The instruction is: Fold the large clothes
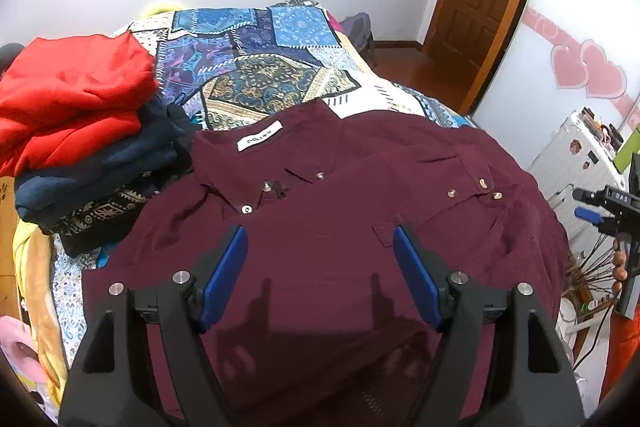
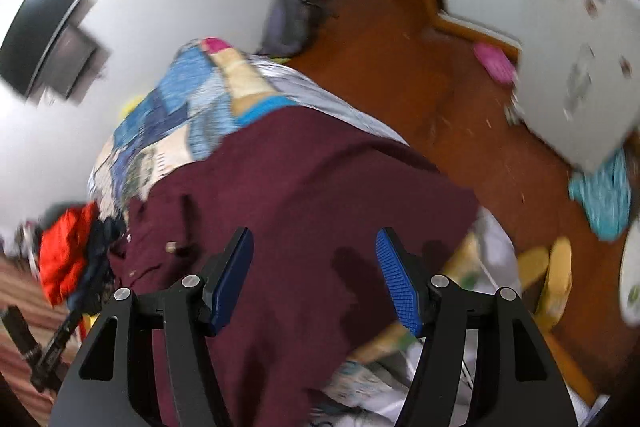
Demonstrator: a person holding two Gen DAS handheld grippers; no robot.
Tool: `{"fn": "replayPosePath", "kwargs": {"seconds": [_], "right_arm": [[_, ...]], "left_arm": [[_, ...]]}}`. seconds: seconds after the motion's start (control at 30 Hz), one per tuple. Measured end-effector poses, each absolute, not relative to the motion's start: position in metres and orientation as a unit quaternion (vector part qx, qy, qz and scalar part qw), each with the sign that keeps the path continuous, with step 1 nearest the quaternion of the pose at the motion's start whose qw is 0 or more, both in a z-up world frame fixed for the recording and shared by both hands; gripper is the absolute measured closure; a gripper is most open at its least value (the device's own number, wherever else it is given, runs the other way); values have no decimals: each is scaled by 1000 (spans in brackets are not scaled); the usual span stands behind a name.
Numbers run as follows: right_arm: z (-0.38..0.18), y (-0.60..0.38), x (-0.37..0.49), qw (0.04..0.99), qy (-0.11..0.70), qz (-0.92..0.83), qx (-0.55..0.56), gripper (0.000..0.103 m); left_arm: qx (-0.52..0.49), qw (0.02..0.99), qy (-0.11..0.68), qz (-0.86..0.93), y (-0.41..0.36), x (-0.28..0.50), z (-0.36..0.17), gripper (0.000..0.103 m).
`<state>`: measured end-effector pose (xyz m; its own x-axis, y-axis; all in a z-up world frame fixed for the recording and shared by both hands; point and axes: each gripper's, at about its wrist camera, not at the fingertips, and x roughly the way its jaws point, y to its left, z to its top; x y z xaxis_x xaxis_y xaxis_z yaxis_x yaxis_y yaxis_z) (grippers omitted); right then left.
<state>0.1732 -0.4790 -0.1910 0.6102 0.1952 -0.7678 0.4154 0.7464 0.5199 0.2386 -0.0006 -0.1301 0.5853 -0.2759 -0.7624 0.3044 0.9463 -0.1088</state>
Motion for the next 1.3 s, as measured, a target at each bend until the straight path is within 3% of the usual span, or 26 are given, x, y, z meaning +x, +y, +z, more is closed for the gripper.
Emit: {"fn": "replayPosePath", "kwargs": {"seconds": [0.33, 0.53, 0.7, 0.77, 0.87, 1.07, 1.3], "right_arm": [[-242, -493, 167, 770, 454, -47, 445, 43], [-246, -499, 170, 775, 425, -50, 466, 41], [-241, -500, 186, 803, 405, -72, 431, 56], [-246, -503, 195, 803, 400, -79, 434, 73], [-253, -512, 205, 789, 400, -70, 461, 89], [-209, -497, 213, 817, 381, -42, 430, 97], [-93, -399, 219, 897, 316, 98, 294, 97]], "left_arm": [[24, 883, 439, -161, -18, 246, -135, 29], [27, 880, 447, -155, -21, 251, -140, 29], [21, 878, 451, -156, -22, 254, -142, 29], [21, 878, 451, -156, -23, 254, -143, 29], [25, 880, 449, -155, -24, 253, -141, 29], [25, 888, 433, -154, -18, 245, -132, 29], [10, 893, 421, -161, -5, 237, -126, 29]]}}
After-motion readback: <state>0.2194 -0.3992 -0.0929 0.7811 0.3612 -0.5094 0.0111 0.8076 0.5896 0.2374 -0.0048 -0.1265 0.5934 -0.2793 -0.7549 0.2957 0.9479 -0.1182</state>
